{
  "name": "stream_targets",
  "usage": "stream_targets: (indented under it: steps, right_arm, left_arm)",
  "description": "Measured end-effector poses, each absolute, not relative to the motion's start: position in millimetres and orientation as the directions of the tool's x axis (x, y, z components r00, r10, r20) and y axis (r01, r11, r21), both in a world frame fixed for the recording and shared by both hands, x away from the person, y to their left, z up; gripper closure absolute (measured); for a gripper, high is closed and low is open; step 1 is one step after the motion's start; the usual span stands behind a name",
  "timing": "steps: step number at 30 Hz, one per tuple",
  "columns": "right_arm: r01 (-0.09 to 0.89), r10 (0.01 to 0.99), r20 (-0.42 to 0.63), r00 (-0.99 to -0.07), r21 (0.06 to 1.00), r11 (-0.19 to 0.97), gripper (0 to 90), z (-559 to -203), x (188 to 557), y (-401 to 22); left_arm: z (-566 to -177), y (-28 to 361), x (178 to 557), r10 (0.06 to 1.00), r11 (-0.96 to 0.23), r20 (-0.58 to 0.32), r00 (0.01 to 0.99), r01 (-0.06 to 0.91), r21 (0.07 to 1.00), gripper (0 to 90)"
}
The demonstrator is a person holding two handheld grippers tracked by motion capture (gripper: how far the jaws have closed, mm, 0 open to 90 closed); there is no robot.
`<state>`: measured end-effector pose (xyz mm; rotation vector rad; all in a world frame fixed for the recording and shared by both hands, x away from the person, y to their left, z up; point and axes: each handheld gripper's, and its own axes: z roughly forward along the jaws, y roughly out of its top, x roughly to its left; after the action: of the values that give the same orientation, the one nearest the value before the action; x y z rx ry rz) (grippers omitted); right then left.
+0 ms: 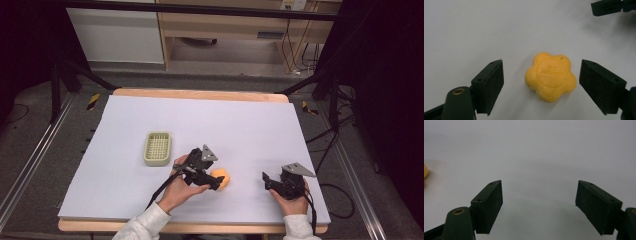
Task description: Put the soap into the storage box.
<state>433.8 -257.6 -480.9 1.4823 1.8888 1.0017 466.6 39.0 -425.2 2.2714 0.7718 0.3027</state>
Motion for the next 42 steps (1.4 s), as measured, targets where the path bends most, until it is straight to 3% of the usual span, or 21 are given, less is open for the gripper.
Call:
stream_targets:
  steps: [25, 42]
  right_arm:
    - [0.577, 0.966, 0.034, -0.256, 0.808, 0.124, 23.6, -482.2, 434.7, -256.6]
    - [0.58, 0.965, 0.035, -0.26, 0.804, 0.127, 24.8, -482.9, 435.0, -256.3]
  left_arm:
    - [-442.6, 20.4, 475.1, 0.594, -0.634, -0.014, 0.804, 0.479, 0.607, 16.0]
    - [-453.4, 10.6, 477.2, 0.591, -0.654, -0.023, 0.807, 0.495, 0.572, 19.1]
